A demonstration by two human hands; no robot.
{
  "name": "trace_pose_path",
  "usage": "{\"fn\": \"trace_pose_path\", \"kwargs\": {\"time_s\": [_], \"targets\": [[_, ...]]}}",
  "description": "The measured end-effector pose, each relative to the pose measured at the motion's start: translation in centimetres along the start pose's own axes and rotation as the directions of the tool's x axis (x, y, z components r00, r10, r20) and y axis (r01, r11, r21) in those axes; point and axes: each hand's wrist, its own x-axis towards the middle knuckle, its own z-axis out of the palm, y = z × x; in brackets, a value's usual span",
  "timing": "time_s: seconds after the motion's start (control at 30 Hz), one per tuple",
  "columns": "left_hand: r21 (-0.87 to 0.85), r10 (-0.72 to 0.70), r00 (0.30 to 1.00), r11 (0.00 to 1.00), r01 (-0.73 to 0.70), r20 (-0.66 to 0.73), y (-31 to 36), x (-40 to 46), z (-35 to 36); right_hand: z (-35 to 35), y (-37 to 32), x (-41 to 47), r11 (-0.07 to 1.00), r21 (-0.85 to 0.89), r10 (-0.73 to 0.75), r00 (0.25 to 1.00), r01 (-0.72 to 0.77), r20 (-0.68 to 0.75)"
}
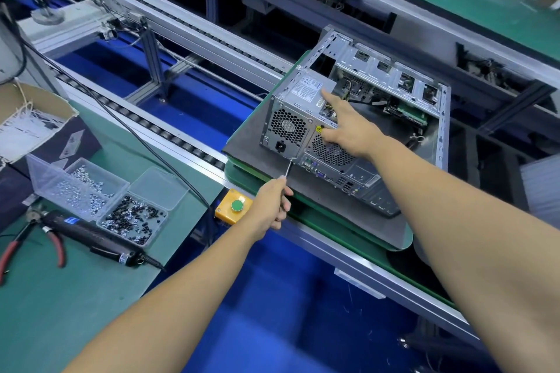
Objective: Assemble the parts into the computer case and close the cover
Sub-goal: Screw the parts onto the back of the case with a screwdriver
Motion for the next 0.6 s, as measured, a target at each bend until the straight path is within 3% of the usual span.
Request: {"fn": "trace_pose_path", "kwargs": {"time_s": [0.07, 0.1, 0.13, 0.2, 0.3, 0.37, 0.4, 0.43, 0.5, 0.53, 0.6], "targets": [[0.117, 0.095, 0.994, 0.989, -0.089, -0.051, -0.1, 0.4, 0.2, 0.0, -0.1, -0.1, 1.0, -0.016, 0.006, 1.0, -0.006, 0.004], [0.294, 0.196, 0.977, 0.942, -0.164, -0.083, -0.3, 0.6, 0.3, 0.1, -0.1, -0.1, 1.0, -0.017, 0.011, 1.0, -0.011, 0.003], [0.509, 0.294, 0.951, 0.836, -0.206, -0.097, -0.5, 0.6, 0.5, 0.1, -0.1, -0.2, 1.0, -0.01, 0.02, 1.0, -0.02, 0.002], [0.837, 0.461, 0.873, 0.532, -0.13, -0.158, -1.1, 0.6, 1.2, 0.2, -0.3, -0.4, 0.999, 0.001, 0.043, 0.999, -0.043, 0.002], [0.97, 0.562, 0.81, 0.241, 0.037, -0.17, -1.2, -0.2, 1.6, 0.1, -0.5, -0.6, 0.998, 0.002, 0.058, 0.998, -0.058, 0.008], [0.979, 0.568, 0.805, 0.188, 0.075, -0.171, -1.2, -0.2, 1.2, 0.0, -0.6, -0.7, 0.999, 0.004, 0.049, 0.999, -0.049, 0.017], [0.96, 0.563, 0.801, 0.274, 0.051, -0.203, -1.3, 0.0, 0.9, -0.1, -0.6, -0.6, 0.999, 0.01, 0.042, 0.999, -0.043, 0.024], [0.895, 0.531, 0.814, 0.445, -0.033, -0.234, -1.4, 0.2, 0.6, -0.1, -0.6, -0.6, 0.999, 0.016, 0.034, 0.999, -0.035, 0.029], [0.45, 0.352, 0.91, 0.864, -0.226, -0.218, -1.4, 0.3, 0.6, -0.1, -0.5, -0.5, 0.999, 0.018, 0.026, 0.999, -0.027, 0.029], [0.189, 0.239, 0.954, 0.96, -0.205, -0.18, -1.4, 0.1, 0.5, -0.1, -0.5, -0.5, 1.0, 0.014, 0.024, 0.999, -0.025, 0.028], [-0.127, 0.094, 0.99, 0.986, -0.107, -0.105, -1.3, -0.1, 0.3, -0.1, -0.4, -0.4, 1.0, 0.007, 0.019, 0.999, -0.02, 0.031]]}}
